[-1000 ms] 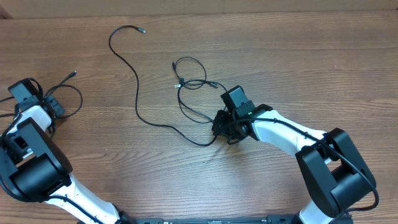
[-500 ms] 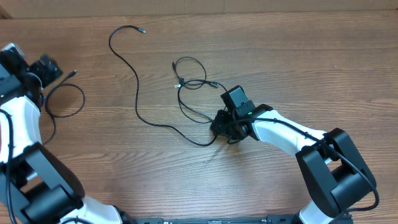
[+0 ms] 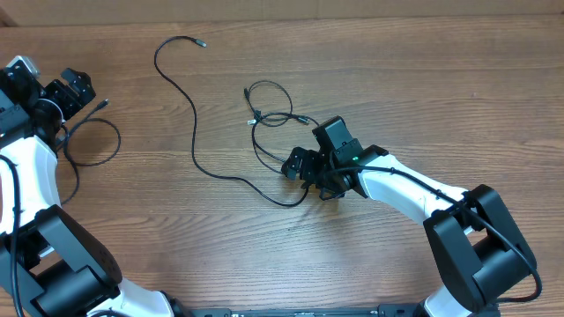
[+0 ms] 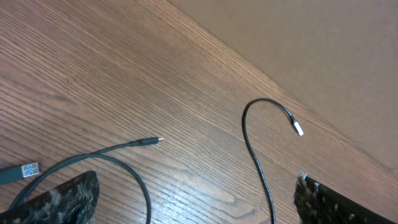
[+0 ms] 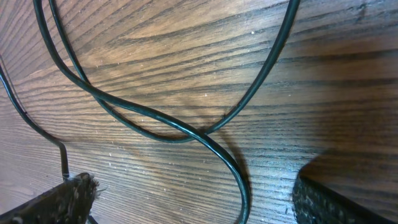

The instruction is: Untangle cables

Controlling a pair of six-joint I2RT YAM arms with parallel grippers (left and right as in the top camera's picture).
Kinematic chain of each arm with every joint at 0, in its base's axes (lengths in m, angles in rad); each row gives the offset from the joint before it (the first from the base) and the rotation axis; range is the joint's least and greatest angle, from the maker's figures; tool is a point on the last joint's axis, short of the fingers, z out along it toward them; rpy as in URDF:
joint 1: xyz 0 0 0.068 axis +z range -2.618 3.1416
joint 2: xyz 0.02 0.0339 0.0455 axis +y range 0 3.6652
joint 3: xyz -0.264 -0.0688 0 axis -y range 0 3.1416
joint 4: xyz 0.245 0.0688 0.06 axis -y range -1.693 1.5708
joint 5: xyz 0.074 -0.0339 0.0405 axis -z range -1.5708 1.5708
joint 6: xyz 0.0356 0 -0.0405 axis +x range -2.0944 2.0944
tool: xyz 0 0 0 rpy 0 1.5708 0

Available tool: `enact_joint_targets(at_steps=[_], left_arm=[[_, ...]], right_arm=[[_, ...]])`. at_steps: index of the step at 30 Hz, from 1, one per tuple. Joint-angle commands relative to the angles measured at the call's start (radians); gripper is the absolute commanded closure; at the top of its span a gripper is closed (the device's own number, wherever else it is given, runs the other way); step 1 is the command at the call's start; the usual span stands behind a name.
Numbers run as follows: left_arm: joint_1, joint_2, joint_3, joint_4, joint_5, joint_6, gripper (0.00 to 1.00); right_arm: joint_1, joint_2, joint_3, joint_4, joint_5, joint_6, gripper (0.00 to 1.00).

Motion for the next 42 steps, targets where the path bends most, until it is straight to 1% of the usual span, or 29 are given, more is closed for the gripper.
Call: enact_joint_targets(at_steps=[1, 18, 19, 20, 21, 23, 24, 25, 26, 27, 28, 29, 31, 42], left_arm=[[-0.001, 0.003, 0.006, 0.002, 0.022, -0.013, 0.01], [-0.001, 0.003, 0.006, 0.002, 0.022, -0.013, 0.0], [-0.001, 0.003, 0.006, 0.002, 0.022, -0.013, 0.01], [-0.001, 0.003, 0.006, 0.002, 0.022, -0.013, 0.0], [-0.001, 0.003, 0.006, 0.002, 0.022, -0.013, 0.01], [-0.001, 0.003, 0.006, 0.002, 0.022, -0.013, 0.0], [-0.001, 0.003, 0.006, 0.002, 0.022, -0.013, 0.0], [-0.001, 0.003, 0.006, 0.002, 0.022, -0.013, 0.0], [-0.001, 0.003, 0.006, 0.002, 0.022, -0.013, 0.01], [-0.001, 0.003, 0.006, 0.002, 0.022, -0.013, 0.01], [-0.001, 0.003, 0.006, 0.002, 0.022, -0.013, 0.01], [-0.001, 0.003, 0.006, 0.002, 0.022, -0.013, 0.01], [-0.001, 0.003, 0.006, 0.002, 0.022, -0.013, 0.0], [-0.001, 0.003, 0.006, 0.002, 0.022, -0.013, 0.0]], right_arm=[[-0.003, 0.025, -0.022, -0.019, 0.031, -0.001, 0.0], [-0.003, 0.025, -0.021, -0.042, 0.011, -0.002, 0.0], [-0.003, 0.025, -0.022, -0.042, 0.009, -0.002, 0.02], [-0.003, 0.025, -0.021, -0.042, 0.008, -0.001, 0.1], [-0.003, 0.025, -0.021, -0.042, 0.008, -0.002, 0.26], [-0.003, 0.025, -0.021, -0.042, 0.008, -0.002, 0.5], [-0.003, 0.025, -0.021, -0.041, 0.009, -0.002, 0.65], [-0.003, 0.025, -0.021, -0.041, 0.009, -0.006, 0.86], [-0.003, 0.025, -0.021, -0.041, 0.009, -0.006, 0.96], [-0.003, 0.025, -0.021, -0.041, 0.009, -0.008, 0.96], [-0.003, 0.025, -0.021, -0.041, 0.01, -0.008, 0.94], [-0.003, 0.025, -0.021, -0.041, 0.01, -0.008, 0.77], [-0.003, 0.025, -0.021, -0.041, 0.009, -0.008, 0.0], [-0.003, 0.025, -0.021, -0.032, 0.009, -0.001, 0.0]])
